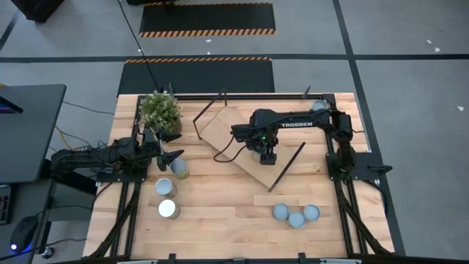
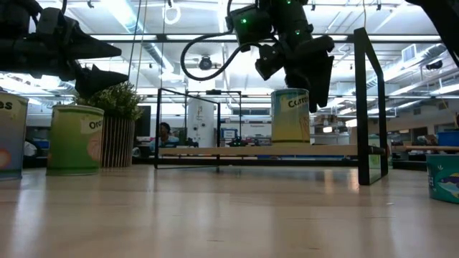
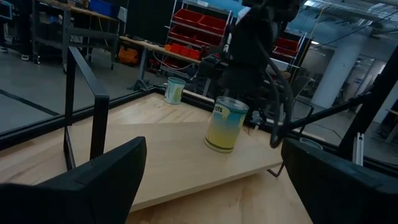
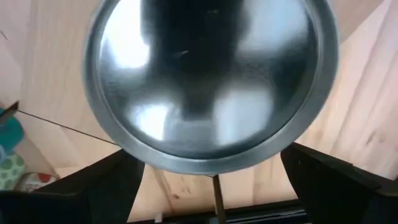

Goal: Pick and place cans onto a shelf
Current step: Put the canned carrots on the shelf

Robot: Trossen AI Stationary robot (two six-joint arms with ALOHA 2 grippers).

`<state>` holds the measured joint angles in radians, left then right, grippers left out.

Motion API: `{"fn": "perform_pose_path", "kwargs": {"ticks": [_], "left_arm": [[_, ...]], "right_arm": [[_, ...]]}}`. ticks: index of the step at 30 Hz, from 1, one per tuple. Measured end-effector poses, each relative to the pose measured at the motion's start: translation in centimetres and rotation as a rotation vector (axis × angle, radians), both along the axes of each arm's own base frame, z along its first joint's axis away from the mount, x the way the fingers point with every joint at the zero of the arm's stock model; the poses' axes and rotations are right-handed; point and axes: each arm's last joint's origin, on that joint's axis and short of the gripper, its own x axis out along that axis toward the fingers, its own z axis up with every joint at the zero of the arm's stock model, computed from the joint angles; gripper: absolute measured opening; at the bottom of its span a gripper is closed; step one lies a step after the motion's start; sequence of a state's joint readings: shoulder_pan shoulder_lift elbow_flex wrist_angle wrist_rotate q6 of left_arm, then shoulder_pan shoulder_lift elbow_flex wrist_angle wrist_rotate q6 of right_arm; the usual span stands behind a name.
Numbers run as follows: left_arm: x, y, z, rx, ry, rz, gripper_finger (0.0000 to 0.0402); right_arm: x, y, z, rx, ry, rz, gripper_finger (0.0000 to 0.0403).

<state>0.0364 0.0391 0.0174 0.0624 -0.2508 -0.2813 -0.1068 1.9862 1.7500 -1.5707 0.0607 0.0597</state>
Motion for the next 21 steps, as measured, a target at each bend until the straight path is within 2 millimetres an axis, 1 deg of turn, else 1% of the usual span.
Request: {"fn": "perform_pose_path", "kwargs": {"ticks": [6, 11, 15, 18, 21], "left_arm": [[0.0, 0.0, 0.0, 0.0, 0.0, 0.0, 0.0378], [0.0, 0.0, 0.0, 0.0, 0.0, 0.0, 0.0378], [0.0, 0.0, 0.0, 0.0, 0.0, 0.0, 0.0378], [0.0, 0.0, 0.0, -0.003, -0.001, 0.0, 0.0378], [0.0, 0.0, 0.0, -0.004, -0.001, 0.0, 0.0378]], "right_arm": [[0.1, 2.1, 0.1, -0.02, 0.003, 0.101, 0.0373], [-0.1, 3.7, 1.0, -0.206, -0.023, 0.192, 0.0373], [0.2, 5.0, 1.9, -0.284, -0.138, 0.208, 0.0373], [0.7, 5.5, 2.2, -0.309, -0.21, 0.219, 0.0373], [1.0, 5.2, 2.2, -0.402, -0.228, 0.234, 0.0373]]}}
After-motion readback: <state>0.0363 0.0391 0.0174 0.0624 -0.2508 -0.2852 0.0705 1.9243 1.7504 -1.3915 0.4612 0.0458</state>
